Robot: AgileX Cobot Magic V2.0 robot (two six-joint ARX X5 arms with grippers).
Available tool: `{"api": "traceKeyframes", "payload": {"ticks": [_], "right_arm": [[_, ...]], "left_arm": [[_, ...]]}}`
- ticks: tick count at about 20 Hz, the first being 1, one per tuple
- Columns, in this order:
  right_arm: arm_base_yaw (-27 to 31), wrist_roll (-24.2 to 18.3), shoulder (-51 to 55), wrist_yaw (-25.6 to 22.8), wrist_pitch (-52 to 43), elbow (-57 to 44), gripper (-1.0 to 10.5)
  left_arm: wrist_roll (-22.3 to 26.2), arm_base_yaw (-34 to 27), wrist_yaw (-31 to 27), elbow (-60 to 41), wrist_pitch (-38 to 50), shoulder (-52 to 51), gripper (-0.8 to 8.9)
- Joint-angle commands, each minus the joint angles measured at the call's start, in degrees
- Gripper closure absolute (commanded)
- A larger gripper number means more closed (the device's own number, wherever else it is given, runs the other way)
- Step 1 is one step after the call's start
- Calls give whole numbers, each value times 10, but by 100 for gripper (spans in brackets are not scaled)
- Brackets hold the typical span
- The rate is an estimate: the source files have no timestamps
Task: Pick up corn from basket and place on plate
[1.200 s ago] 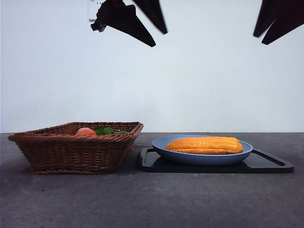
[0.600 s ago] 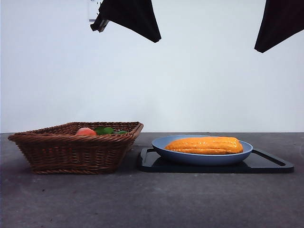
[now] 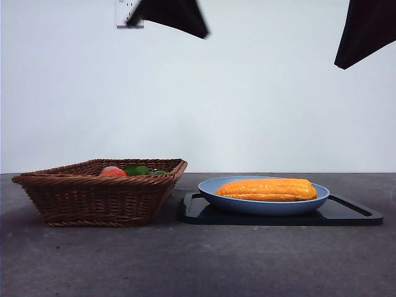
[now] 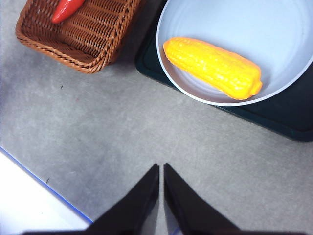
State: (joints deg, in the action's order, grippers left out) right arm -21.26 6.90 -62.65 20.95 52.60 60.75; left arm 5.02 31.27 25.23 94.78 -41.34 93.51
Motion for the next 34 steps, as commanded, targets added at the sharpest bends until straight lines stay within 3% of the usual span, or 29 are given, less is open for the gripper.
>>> {"api": "traceKeyframes", "payload": {"ticks": [1,7,10,14,17,20,27,34], "right_arm": [[-2,5,-5,0,-4,5,944],[-2,5,-5,0,-5,5,944],[-2,5,-5,0,-5,5,944],[-2,5,-5,0,-5,5,944],[-2,5,-5,0,-5,5,944],[-2,5,-5,0,-5,5,944],[-2,5,-5,0,-5,5,945],[-2,5,-5,0,-5,5,944]], "left_arm": [[30,-32,0,13,7,-49,806],[38,-183,0,-44,28,-207,806],[35,-257,0,-147,93,-309,806],[29,-325,0,-352,244,-454,806],[19,-340,-34,-495,341,-543,806],[9,-340,-79,-611,383,-622,806],[1,-340,-120,-807,396,-787,806],[-7,-340,-120,-917,389,-888,806]]}}
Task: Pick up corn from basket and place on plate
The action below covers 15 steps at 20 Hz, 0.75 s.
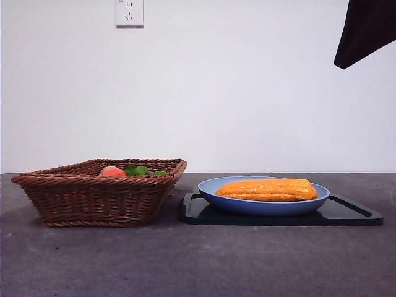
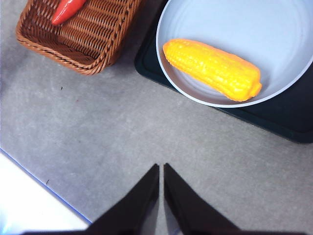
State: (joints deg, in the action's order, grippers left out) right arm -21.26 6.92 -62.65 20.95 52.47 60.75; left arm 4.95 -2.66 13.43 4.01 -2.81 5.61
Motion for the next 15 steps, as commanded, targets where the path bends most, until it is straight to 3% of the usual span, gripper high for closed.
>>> {"api": "traceKeyframes", "payload": {"ticks": [1,5,15], "right_arm": [[-2,5,-5,0,-3,5,944],[-2,5,-5,0,-3,5,944],[-2,5,-5,0,-4,5,944]], "left_arm": [[-9,-1,-2,-17,-7,-19,806],[-10,-1,-2,-29,-70,-55,806],[-20,-1,-2,-38,-70,-54,806]]}}
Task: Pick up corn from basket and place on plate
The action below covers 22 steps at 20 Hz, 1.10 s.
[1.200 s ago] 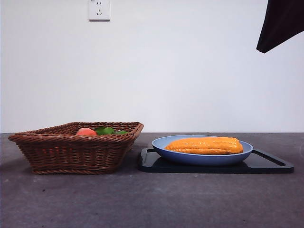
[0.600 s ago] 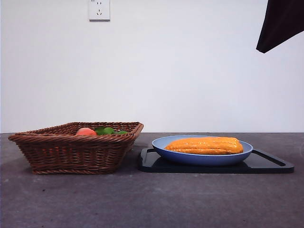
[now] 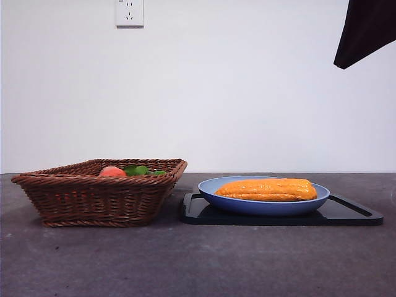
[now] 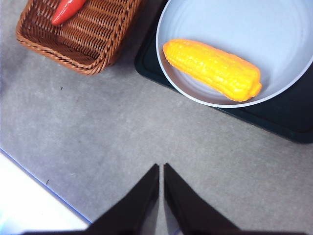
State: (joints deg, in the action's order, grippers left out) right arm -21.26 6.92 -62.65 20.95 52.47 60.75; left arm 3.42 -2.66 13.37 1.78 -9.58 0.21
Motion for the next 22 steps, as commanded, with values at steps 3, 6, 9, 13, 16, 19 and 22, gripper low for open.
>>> {"api": "traceKeyframes", "payload": {"ticks": [3,6,9,13,16,19,22], "right_arm": [[-2,5,-5,0,-4,5,944],[-2,5,-5,0,-4,5,944],[-2,5,-5,0,-4,5,944],[-2,5,-5,0,-4,5,944],[-2,-22,-5,-1,-13,5,944],[27,-71,26,-49,-92,4,944],[61,-103,74,-69,-188,3,944]], "left_arm": [[-5,-1,-1,-16,-2,0,806],[-5,-1,-1,-16,-2,0,806],[-5,-1,-1,-16,-2,0,806],[-5,-1,-1,-16,-2,0,806],[-5,-1,-1,-16,-2,0,806],[-5,-1,-1,-16,-2,0,806],[-5,-1,-1,-16,0,0,806]]}}
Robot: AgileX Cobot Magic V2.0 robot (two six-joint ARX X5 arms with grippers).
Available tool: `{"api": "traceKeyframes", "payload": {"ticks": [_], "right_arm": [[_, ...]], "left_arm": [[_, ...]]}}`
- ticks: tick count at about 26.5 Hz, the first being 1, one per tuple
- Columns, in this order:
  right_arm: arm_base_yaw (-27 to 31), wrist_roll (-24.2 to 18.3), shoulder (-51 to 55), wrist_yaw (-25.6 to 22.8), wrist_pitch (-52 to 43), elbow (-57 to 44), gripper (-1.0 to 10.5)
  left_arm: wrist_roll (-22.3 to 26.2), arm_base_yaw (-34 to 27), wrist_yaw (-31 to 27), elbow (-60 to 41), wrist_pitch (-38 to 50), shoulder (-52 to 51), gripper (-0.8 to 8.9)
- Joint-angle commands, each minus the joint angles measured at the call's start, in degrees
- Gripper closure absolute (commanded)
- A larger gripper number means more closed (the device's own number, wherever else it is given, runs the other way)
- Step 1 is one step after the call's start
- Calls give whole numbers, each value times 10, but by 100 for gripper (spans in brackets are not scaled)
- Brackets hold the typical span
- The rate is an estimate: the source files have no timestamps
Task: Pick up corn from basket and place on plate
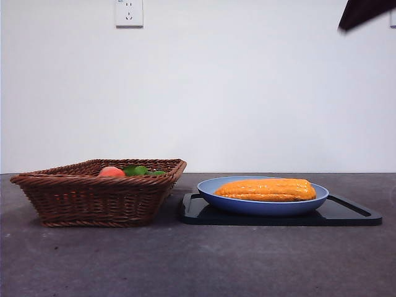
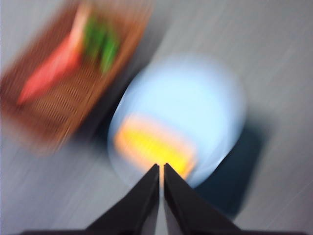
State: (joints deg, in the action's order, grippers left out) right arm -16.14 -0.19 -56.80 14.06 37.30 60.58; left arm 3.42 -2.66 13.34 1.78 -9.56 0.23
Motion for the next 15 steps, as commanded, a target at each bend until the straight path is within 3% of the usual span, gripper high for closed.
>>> {"api": "traceKeyframes", "payload": {"ticks": [1,8,15], "right_arm": [[29,-33,34,0,-55,5,944],[186,-33,173,0,-102,-37,944],[232,-37,311,-6,-275,-238,944]], "left_arm": [[-5,-1,-1,-16,2,0,806],[-5,-1,-1,-16,3,0,806],[-5,-1,-1,-16,3,0,806]]}}
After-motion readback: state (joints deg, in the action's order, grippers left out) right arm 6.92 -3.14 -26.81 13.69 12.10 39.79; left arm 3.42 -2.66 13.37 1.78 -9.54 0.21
